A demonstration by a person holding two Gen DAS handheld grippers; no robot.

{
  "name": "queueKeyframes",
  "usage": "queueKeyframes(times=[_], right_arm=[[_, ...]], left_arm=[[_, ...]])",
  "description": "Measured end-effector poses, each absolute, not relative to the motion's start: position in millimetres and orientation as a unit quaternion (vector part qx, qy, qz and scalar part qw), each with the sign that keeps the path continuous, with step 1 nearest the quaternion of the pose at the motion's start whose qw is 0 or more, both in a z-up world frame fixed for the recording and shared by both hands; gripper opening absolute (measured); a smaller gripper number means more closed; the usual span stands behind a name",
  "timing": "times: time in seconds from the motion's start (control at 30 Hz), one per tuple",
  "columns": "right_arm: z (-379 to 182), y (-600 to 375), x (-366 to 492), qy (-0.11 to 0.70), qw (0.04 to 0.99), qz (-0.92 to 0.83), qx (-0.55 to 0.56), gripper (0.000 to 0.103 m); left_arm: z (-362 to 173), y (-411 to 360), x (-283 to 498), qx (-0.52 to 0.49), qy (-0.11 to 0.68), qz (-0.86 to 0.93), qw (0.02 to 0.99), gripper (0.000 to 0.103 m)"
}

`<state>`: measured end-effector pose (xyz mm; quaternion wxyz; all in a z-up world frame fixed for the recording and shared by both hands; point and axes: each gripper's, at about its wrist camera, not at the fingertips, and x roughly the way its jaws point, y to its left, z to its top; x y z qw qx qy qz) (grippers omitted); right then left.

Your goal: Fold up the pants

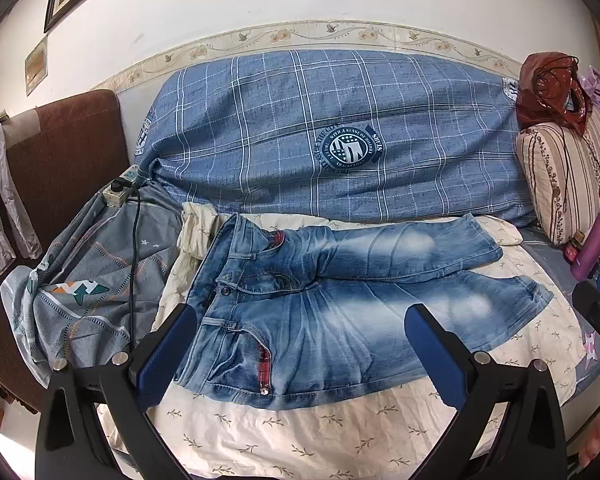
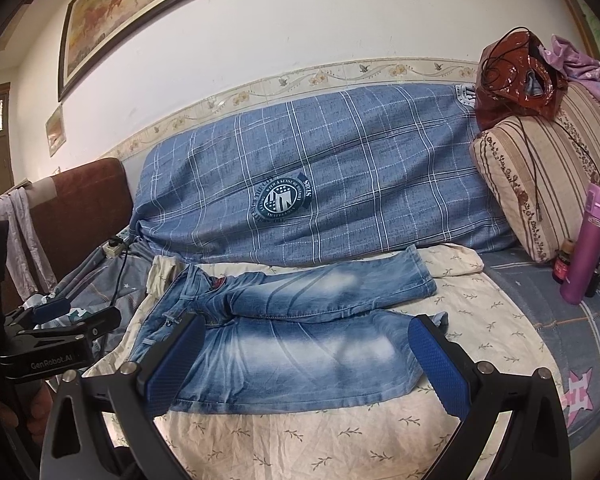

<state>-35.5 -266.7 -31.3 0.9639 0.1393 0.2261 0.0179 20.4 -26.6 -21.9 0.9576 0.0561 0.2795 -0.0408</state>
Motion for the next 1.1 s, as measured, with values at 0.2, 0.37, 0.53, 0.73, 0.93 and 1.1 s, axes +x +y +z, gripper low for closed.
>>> queueKeyframes(times=[0.2, 0.37, 0.53, 0.73, 0.93, 1.1], right_arm=[[-36, -265, -31, 0.234, 0.962, 0.018, 0.138, 0.103], [-43, -269, -27, 0.242, 0.960, 0.014, 0.142, 0.103], [-51, -280, -25, 0.253, 0.958, -0.002, 0.138, 0.103], [-61, -301, -26, 0.262, 0.952, -0.026, 0.155, 0.103], [-62, -314, -28, 0.260, 0.950, -0.039, 0.170, 0.103], [-65, -316, -23, 0.262, 0.949, -0.036, 0.171, 0.103]], left_arm=[[-26, -27, 24, 0.055, 0.290, -0.043, 0.955, 0.103], [-48, -20, 30, 0.036, 0.330, -0.064, 0.941, 0.103], [-87, -12, 12, 0.027, 0.387, -0.067, 0.919, 0.103], [-122, -10, -47, 0.001, 0.452, -0.113, 0.885, 0.103], [-109, -21, -75, 0.014, 0.454, -0.182, 0.872, 0.103], [-107, -19, -68, 0.052, 0.447, -0.156, 0.879, 0.103]])
